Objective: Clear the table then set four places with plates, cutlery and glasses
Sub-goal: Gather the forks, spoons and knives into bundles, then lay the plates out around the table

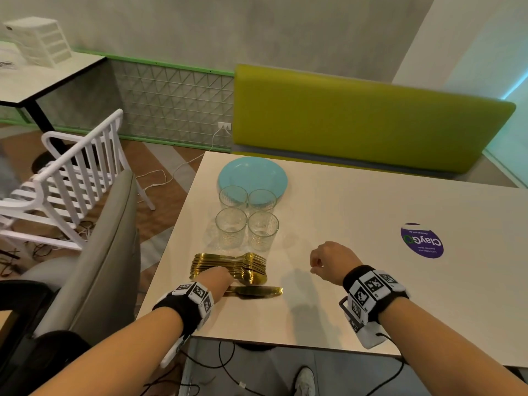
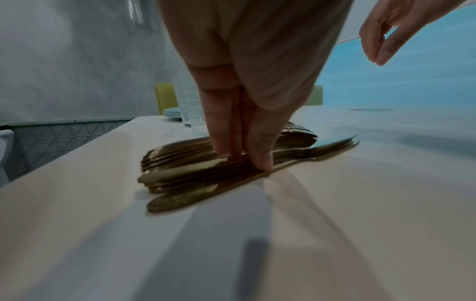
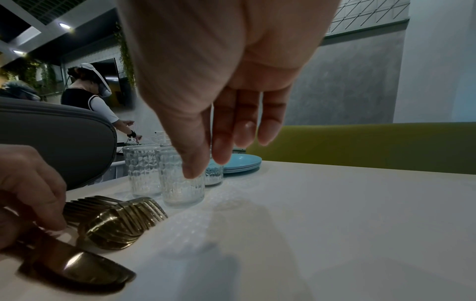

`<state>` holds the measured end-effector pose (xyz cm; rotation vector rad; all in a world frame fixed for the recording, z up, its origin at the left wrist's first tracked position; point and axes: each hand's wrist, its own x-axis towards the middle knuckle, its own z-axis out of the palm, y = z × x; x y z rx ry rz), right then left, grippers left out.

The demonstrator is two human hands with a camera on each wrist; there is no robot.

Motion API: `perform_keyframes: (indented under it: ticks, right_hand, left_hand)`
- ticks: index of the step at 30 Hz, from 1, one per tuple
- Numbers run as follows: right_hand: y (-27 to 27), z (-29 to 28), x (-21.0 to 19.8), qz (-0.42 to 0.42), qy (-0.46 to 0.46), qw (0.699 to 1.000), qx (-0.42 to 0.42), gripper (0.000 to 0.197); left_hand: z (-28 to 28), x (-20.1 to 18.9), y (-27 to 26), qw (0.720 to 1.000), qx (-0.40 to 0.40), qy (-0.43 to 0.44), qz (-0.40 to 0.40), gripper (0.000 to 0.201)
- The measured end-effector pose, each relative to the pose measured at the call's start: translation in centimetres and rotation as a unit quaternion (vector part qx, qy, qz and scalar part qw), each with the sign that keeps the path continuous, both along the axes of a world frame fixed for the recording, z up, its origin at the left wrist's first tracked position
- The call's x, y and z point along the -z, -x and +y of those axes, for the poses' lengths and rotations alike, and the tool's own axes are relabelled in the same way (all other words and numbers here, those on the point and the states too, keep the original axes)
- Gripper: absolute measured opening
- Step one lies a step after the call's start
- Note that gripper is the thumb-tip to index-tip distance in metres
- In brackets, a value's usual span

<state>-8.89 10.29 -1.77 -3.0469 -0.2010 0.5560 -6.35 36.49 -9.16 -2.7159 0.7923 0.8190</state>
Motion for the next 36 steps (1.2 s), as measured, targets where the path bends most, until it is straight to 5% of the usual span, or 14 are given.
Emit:
perform_keyframes:
  ticks: [8, 15, 26, 33, 36]
  right_hand:
    - [-0.6, -0.2, -0.5, -0.005, -0.005, 1.0, 0.008, 0.023]
    - [-2.5, -1.0, -2.5, -0.037, -0.039, 0.996, 0.064, 0.02]
    - [-9.1, -4.2, -3.8, -0.094, -0.175, 0.962, 0.189, 0.018]
    - [-18.4, -6.2, -0.6, -0.01, -0.258, 0.914, 0.314, 0.031]
    - [-22.1, -5.9, 1.4, 0.039, -0.331, 0.87, 0.363, 0.036]
  left_hand:
    - [-0.4, -2.0, 0.0, 0.998, -0.016, 0.061, -0.019, 0.033]
    - [-3.1, -7.3, -2.2, 0.954, -0.089, 0.279, -0.066, 0.025]
    - [-9.2, -13.4, -11.2, 0.737, -0.347, 0.58, 0.006, 0.036]
    - [-11.3, -12.9, -18.6, 0.583, -0.527, 0.616, 0.059, 0.056]
    - [-11.4, -11.9, -21.7, 0.565, -0.572, 0.593, 0.045, 0.062]
